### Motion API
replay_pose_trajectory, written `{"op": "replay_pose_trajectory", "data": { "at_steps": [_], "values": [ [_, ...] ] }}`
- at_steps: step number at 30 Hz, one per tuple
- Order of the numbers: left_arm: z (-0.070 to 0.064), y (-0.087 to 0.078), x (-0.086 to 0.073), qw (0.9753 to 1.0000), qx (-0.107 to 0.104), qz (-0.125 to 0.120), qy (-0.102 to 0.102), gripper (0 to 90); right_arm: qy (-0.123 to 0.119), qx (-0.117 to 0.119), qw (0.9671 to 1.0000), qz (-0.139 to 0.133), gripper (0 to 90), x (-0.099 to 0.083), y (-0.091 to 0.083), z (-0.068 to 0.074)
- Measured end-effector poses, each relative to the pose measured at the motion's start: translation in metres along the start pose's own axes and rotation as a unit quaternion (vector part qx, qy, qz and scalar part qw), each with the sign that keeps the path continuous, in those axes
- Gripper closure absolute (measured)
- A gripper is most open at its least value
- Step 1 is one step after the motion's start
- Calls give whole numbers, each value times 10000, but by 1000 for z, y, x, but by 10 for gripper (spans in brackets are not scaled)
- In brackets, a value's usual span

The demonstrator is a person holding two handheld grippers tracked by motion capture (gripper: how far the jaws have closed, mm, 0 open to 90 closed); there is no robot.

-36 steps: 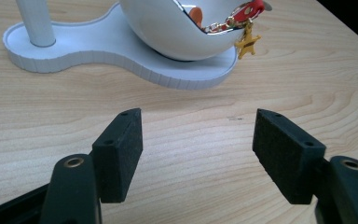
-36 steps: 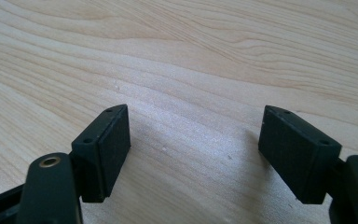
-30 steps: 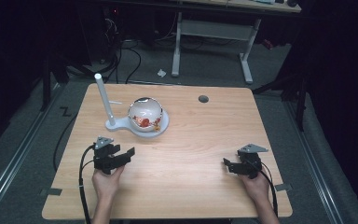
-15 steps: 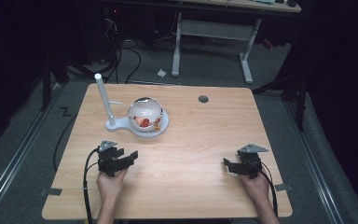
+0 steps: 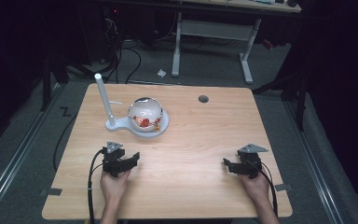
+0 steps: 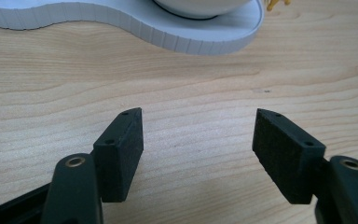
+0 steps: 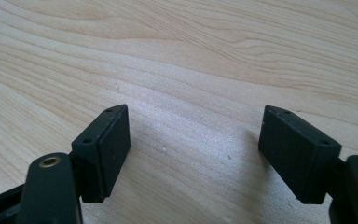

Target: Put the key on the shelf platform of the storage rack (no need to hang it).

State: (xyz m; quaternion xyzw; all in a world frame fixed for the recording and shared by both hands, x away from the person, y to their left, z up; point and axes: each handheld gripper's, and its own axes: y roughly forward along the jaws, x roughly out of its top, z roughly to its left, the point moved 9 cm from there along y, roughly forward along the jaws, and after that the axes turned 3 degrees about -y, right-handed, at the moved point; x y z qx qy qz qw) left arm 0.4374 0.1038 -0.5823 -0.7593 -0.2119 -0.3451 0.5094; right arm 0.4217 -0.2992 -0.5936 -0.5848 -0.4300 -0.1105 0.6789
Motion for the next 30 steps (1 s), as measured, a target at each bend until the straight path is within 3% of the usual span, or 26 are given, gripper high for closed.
{"op": "replay_pose_trajectory", "data": {
  "at_steps": [3,5,12,30],
  "values": [
    [-1,2,-2,9999,85,34,112,335,-1,5,10000,5,249,0,0,0],
    [-2,5,-4,9991,256,103,316,329,0,1,10000,1,249,0,0,0],
    [-7,10,-11,9951,531,245,799,312,-2,5,10000,6,249,0,0,0],
    [-7,10,-13,9952,563,182,784,272,5,6,10000,9,249,0,0,0]
  ]
}}
